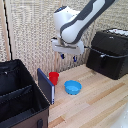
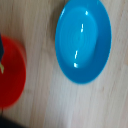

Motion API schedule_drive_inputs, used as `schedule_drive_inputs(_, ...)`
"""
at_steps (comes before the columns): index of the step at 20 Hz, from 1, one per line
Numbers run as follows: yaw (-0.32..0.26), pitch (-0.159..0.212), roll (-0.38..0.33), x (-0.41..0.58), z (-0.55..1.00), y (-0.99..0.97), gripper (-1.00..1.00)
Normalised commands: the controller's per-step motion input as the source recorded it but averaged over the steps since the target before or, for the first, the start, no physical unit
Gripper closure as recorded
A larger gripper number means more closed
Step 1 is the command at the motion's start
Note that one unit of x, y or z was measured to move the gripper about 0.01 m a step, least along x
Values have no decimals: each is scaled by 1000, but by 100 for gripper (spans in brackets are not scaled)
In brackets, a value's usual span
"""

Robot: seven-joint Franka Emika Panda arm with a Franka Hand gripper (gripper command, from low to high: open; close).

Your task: Please move the gripper into proximity with the fryer handle. Once close enough, gingerly grasp the handle and gently tug the fryer basket open in your direction.

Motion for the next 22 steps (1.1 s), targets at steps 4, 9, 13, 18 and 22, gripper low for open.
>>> schedule_drive_inputs(4, 0, -34, -338, 88, -193, -614, -100)
schedule_drive_inputs(9, -20, -34, -256, 2, -219, -725, -100)
schedule_drive_inputs(13, -28, -57, -152, 0, -120, -766, -100)
schedule_drive_inputs(18, -5, -97, -86, 3, -46, -734, -100)
schedule_drive_inputs(22, 0, -93, -40, 0, -51, -746, -100)
